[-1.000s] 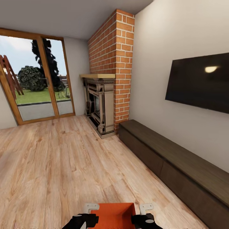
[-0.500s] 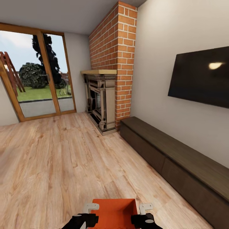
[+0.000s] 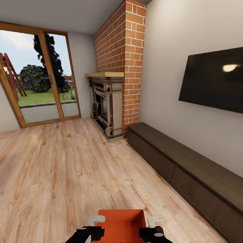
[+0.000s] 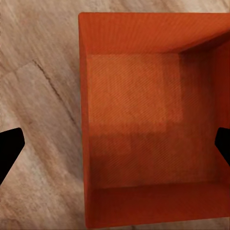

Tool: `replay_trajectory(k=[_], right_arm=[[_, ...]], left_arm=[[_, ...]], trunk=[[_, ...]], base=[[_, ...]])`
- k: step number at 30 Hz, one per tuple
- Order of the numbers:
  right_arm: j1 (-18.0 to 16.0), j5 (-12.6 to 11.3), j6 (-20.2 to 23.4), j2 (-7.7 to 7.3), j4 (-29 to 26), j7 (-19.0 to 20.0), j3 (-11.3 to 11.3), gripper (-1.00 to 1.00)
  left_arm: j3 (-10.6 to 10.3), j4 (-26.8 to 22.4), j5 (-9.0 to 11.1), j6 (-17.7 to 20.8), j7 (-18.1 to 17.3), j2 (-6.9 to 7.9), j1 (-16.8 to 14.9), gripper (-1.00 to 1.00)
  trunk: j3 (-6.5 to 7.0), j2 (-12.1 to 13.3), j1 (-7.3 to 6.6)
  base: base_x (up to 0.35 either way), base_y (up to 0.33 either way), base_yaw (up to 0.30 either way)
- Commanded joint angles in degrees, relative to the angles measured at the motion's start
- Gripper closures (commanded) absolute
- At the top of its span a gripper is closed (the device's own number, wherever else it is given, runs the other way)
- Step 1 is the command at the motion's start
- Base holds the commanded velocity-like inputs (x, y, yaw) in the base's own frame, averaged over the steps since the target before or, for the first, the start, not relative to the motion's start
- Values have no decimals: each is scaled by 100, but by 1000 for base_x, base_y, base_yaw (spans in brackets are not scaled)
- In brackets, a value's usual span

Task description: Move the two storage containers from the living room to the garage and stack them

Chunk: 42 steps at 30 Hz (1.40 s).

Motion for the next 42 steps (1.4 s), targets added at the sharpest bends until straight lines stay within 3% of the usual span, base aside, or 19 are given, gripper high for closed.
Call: replay_trajectory(k=[1,42], right_arm=[[-4,-49,-3,-2,-3,-29,48,-100],[-4,-42,-21,3,-2,-29,48,-100]], left_arm=[[7,-12,-16,29,21,-2,0,-100],[7,102,-3,-44,42,10,0,-100]], trunk=[[-15,-3,-1],[-385,-3,-1]], base=[[0,0,0],[0,0,23]])
